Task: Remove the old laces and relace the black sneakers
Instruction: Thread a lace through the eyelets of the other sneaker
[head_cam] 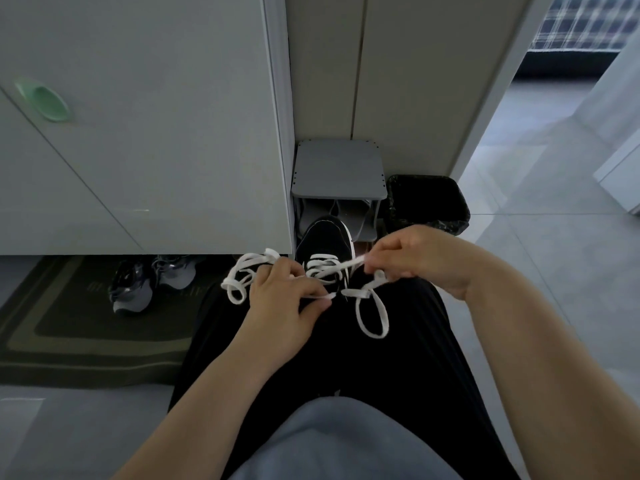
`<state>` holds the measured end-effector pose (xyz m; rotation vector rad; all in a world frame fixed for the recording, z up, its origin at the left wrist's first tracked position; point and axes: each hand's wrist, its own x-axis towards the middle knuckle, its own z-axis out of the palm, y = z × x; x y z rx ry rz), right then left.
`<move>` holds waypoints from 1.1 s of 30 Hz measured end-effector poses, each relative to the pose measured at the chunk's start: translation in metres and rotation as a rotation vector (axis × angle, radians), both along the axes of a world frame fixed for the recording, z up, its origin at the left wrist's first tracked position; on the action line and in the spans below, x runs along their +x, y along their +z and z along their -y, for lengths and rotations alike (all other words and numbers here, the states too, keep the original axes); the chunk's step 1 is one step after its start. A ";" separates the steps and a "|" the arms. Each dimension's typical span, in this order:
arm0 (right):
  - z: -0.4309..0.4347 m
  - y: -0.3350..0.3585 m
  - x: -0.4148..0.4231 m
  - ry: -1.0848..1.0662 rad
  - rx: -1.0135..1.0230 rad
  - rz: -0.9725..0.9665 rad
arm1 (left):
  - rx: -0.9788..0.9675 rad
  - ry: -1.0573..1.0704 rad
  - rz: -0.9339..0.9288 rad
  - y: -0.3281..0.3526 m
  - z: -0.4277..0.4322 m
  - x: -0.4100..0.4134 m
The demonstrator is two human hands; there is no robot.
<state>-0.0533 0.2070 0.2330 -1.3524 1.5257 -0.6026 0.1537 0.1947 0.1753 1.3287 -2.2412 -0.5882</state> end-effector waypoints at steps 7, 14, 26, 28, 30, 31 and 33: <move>-0.016 -0.002 -0.012 -0.369 -0.087 0.681 | 0.661 0.056 -1.377 0.040 0.003 0.028; -0.023 -0.009 -0.003 -0.475 -0.102 0.942 | 0.416 0.138 -0.498 0.024 0.011 0.020; -0.029 0.004 -0.009 -0.461 -0.195 0.948 | 0.010 0.024 -0.091 -0.004 0.005 -0.013; -0.027 -0.008 -0.007 -0.484 -0.186 0.912 | 0.235 0.122 -0.399 0.007 0.003 -0.005; -0.028 -0.024 0.000 -0.504 -0.136 0.819 | 0.516 0.125 -0.874 0.024 -0.001 0.005; -0.029 -0.033 0.005 -0.515 -0.107 0.780 | 0.593 0.100 -1.117 0.031 -0.003 0.010; -0.032 -0.044 0.013 -0.527 -0.056 0.706 | 0.624 0.114 -1.403 0.046 -0.003 0.019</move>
